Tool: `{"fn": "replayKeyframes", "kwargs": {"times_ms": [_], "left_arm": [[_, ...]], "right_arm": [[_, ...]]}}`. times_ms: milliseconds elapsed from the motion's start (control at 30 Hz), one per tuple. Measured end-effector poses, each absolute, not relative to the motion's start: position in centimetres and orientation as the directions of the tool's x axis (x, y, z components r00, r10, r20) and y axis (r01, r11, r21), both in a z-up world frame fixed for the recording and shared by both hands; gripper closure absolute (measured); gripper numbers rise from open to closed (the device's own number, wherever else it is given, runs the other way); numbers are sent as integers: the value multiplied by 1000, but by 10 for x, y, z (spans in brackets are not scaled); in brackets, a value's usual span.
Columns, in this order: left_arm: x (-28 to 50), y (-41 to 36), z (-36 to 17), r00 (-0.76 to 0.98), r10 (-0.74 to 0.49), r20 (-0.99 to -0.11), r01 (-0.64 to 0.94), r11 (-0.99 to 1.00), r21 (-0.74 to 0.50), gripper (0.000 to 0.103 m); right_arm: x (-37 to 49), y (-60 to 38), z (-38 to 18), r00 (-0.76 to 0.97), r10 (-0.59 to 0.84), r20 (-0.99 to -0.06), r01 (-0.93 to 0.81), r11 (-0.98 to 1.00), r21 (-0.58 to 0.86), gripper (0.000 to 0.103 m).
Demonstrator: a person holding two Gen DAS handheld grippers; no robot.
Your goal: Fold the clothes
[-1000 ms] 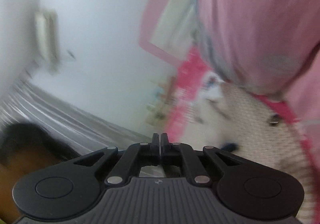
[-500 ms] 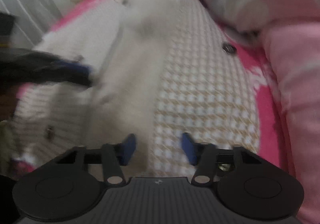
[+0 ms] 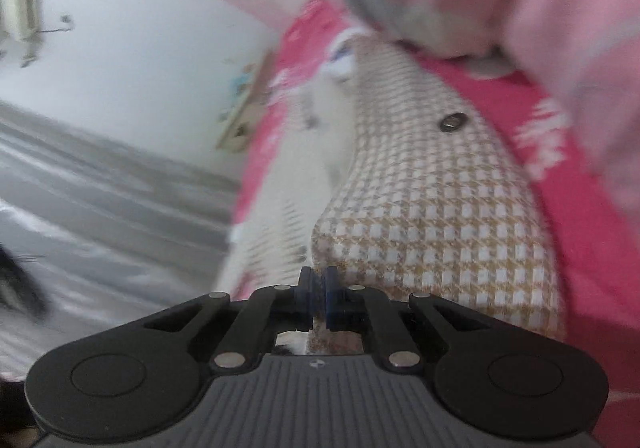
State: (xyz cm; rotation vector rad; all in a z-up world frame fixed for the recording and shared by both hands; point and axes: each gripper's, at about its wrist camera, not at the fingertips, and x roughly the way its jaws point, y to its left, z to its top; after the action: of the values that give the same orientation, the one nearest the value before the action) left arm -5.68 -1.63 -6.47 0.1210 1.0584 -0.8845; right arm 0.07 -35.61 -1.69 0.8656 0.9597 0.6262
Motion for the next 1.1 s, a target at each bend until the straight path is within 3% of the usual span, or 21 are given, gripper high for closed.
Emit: {"fn": "replayKeyframes", "kwargs": {"times_ms": [100,300,500,800,967,1100], "left_arm": [[-47,-3,-63,178,-598,-782,620,685,-383,61],[-28,29,-68,168,-641,-749,462,723,-514,61],[-25,49,-69,193,-620,-761,437,748,-499,61],[-22,57,-54,220,-626,-748,470,740,-481,61],[-17,43,-57,54,-718,-693,469,631,-618,60],[-22,20,-74,-46,-695,-717,475,617,-628,59]], "right_arm": [[8,-328,-8,384,820,-424,-168,514,841,97],[26,-272,-29,238,829,-506,-249,556,793,96],[22,-240,-45,156,788,-596,-310,612,728,96],[25,-230,-66,69,791,-607,-300,597,744,97],[27,-234,-64,67,794,-604,-279,596,753,97],[26,-235,-75,69,767,-639,-227,635,738,85]]}}
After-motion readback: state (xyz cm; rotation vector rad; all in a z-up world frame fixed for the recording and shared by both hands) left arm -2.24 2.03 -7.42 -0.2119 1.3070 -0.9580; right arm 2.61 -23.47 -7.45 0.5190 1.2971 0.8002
